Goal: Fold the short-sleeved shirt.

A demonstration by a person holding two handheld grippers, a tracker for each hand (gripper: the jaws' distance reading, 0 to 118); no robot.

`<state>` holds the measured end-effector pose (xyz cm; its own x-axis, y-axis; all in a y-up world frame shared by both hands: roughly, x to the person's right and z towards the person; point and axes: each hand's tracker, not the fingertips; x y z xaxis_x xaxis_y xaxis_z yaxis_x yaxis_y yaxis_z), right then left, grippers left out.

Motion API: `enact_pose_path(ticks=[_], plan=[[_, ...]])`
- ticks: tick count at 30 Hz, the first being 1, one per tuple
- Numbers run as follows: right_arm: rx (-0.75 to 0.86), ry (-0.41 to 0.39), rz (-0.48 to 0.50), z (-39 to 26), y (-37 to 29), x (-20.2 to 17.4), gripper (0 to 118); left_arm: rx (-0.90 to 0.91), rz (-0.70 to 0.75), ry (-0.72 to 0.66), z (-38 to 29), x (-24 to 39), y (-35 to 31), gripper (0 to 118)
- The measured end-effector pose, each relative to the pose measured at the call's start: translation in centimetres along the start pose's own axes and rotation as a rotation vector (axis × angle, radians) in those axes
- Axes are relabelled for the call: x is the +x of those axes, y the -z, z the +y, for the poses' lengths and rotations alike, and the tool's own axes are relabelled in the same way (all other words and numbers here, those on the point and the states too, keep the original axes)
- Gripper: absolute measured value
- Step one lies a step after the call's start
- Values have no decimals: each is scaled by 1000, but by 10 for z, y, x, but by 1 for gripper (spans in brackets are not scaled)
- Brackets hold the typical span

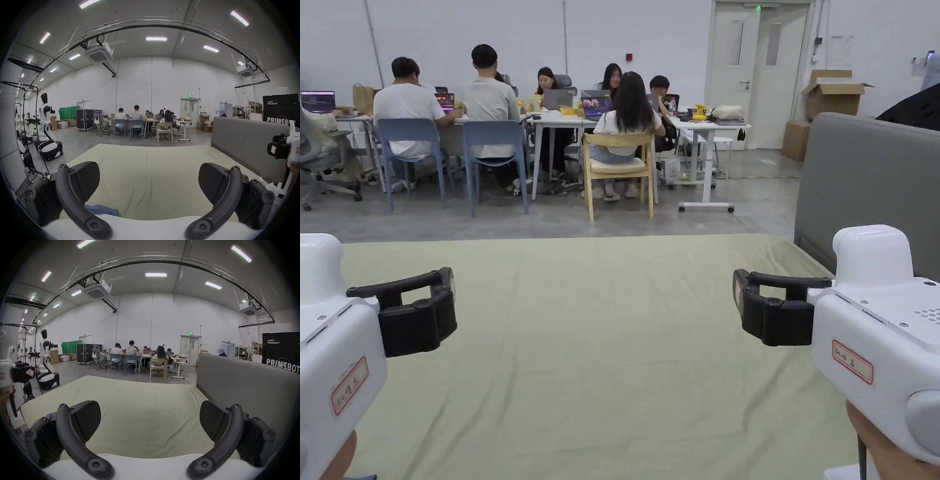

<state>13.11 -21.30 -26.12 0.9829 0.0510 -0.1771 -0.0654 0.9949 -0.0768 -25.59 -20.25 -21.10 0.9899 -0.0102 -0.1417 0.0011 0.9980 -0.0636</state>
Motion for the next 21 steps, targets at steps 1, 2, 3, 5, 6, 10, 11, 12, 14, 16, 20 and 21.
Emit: enact_pose_path(ticks=[1,2,3,5,6,10,11,12,14,16,20,21], plan=[[-2,6,0,0,0,0,118,-3,-1,1,0,0,0,118],[-2,15,-2,-1,1,0,118,-4,0,3,0,1,1,118],[0,17,-2,-1,1,0,118,-4,1,7,-1,1,1,118],[-1,17,-5,-1,1,1,118,-9,-3,12,-1,2,1,118],[-2,12,-10,-1,2,1,118,-9,-10,14,-2,2,1,118],[-2,0,-13,0,3,0,118,-7,-7,7,-6,2,2,118],[1,0,-15,0,3,0,118,-9,-9,1,-7,2,2,118],[1,1,-12,1,2,0,118,-14,-13,-4,-6,1,2,118],[3,4,-8,1,3,0,118,-24,-12,-3,-6,2,4,118],[-2,8,-8,1,5,1,118,-26,-8,4,-7,1,5,118],[-1,30,30,1,4,3,118,-30,-15,5,-8,-1,7,118],[8,74,78,1,3,5,118,-26,-18,-2,-10,-2,8,118]])
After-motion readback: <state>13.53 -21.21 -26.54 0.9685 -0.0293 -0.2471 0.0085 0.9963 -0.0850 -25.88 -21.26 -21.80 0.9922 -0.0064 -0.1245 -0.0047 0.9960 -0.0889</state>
